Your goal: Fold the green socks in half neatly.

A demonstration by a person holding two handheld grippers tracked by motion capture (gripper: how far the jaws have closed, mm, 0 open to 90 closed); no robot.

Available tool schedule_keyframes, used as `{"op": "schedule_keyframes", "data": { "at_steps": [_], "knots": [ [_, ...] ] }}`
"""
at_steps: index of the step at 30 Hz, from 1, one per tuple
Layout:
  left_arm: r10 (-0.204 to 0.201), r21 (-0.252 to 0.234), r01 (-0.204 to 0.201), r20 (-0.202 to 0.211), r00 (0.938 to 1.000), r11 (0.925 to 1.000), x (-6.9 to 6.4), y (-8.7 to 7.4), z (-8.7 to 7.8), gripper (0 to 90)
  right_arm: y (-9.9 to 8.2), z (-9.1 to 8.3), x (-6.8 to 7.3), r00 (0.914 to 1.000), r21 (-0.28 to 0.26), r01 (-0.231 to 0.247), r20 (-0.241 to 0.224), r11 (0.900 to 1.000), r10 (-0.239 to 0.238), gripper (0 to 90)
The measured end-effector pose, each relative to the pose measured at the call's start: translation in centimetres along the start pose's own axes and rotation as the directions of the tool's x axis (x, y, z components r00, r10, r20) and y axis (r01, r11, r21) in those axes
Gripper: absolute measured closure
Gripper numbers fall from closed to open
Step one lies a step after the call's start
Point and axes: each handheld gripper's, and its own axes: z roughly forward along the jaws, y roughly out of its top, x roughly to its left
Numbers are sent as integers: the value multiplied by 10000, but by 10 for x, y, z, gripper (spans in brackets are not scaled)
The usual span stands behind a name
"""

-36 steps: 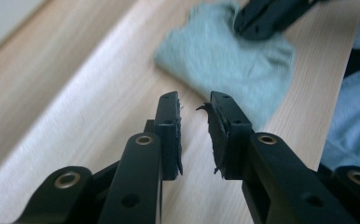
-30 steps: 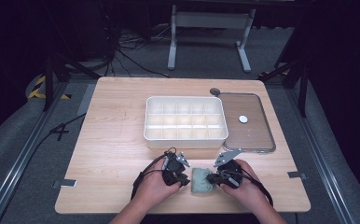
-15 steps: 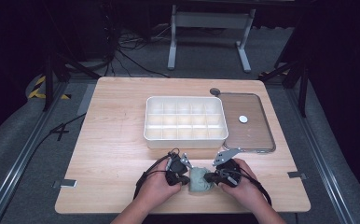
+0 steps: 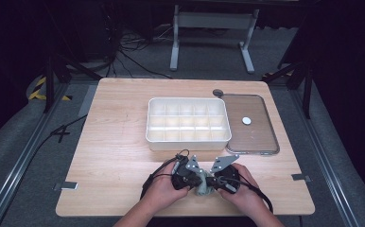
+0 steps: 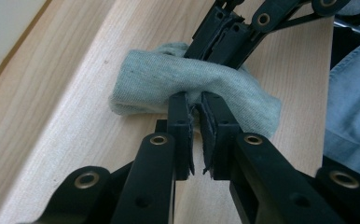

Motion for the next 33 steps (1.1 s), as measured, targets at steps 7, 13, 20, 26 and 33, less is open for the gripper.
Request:
{"op": "schedule_keyframes", "data": {
  "at_steps": [7, 13, 20, 26, 33],
  "knots": [
    [199, -160, -202, -185, 9996, 9997, -2, 0, 0, 771, -6, 3, -8, 9952, -530, -769, -653, 9956, 733, 872],
    [698, -172, -703, -306, 9971, 9974, -6, 1, 5, 718, -18, 4, -19, 9796, -1133, -1550, -1464, 9814, 1378, 877],
    [763, -181, -766, -195, 9969, 9969, -4, 1, 0, 668, -12, 2, -5, 9967, -879, -773, -324, 9931, 747, 860],
    [1167, -13, -1168, -439, 9922, 9932, -10, 8, 3, 630, -13, 1, -1, 9973, -955, -717, 64, 9928, 726, 839],
    [1026, -30, -1028, -332, 9942, 9947, -9, 7, 1, 632, -11, -3, 7, 9956, -765, -249, 881, 9968, 316, 780]
  ]
}}
